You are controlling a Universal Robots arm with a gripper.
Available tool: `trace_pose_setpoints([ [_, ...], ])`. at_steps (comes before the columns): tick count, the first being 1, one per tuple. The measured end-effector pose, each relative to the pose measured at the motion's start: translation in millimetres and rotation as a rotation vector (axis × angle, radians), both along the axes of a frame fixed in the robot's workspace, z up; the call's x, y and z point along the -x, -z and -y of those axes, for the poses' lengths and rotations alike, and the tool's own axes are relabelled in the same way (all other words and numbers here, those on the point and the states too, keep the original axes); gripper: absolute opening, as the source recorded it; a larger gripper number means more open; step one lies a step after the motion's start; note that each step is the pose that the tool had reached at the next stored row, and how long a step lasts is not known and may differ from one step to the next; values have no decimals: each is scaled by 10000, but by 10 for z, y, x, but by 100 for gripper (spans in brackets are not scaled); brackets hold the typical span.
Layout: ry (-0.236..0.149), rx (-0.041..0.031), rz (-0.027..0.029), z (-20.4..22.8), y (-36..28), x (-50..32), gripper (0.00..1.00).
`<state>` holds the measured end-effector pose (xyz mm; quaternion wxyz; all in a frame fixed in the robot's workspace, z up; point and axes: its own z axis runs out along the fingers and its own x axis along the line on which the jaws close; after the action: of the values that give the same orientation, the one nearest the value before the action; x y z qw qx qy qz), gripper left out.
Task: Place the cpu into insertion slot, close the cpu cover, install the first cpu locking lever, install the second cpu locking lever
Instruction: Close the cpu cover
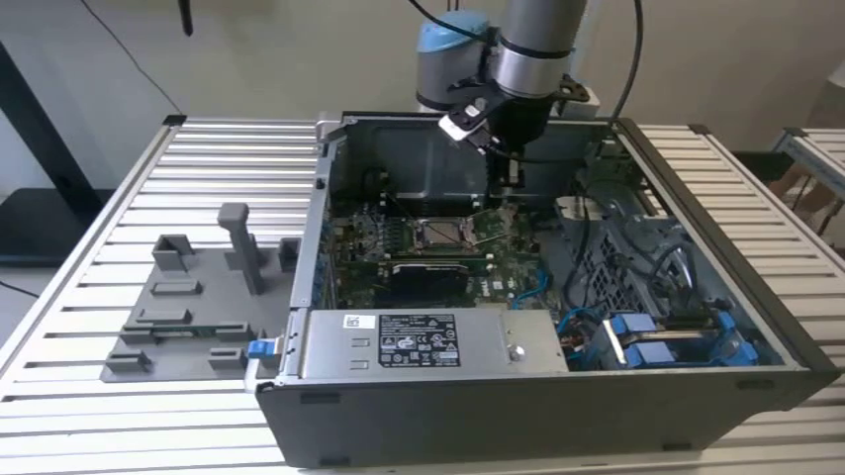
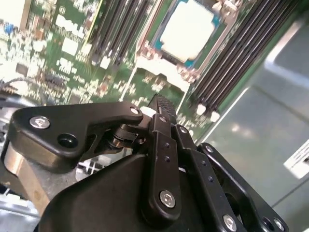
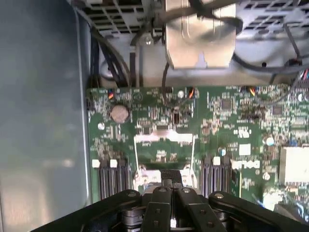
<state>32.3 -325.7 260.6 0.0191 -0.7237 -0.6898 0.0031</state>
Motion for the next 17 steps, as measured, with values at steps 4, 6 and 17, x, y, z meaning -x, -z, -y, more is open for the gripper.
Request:
trace_pose_setpoints([
  [4, -48, -3, -13, 0, 1, -184, 11],
  [6, -69, -7, -17, 0, 1, -256, 11],
  [17, -143, -85, -42, 0, 51, -485, 11],
])
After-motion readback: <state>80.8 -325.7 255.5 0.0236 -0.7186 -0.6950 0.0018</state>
